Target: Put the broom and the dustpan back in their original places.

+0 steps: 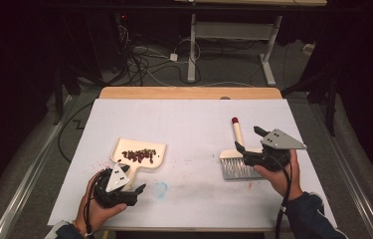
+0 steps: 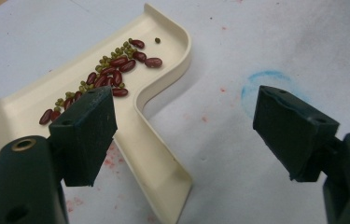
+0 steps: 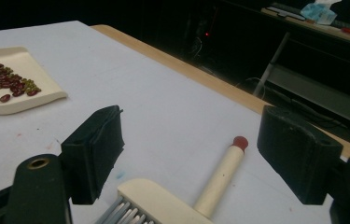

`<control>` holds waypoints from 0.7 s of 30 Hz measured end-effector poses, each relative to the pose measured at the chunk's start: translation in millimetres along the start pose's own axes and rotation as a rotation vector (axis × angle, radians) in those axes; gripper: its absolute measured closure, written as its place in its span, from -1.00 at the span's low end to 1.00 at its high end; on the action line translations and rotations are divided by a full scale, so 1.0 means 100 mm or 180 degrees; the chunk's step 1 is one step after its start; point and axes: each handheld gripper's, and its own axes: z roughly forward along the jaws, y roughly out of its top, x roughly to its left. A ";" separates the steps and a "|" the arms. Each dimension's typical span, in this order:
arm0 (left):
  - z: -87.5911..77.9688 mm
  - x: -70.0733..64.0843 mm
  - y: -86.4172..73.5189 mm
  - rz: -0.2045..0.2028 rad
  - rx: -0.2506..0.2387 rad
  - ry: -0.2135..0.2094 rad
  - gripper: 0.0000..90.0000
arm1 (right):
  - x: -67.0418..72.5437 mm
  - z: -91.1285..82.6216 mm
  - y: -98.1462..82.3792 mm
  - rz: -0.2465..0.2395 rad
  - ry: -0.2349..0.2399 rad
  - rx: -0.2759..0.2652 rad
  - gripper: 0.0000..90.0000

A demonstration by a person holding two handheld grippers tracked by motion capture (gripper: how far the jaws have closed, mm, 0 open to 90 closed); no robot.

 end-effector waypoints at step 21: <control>0.06 0.00 0.05 0.0042 -0.0009 -0.0033 -0.54 | 0.05 -0.26 -0.46 -0.0091 -0.0092 0.0131 -0.47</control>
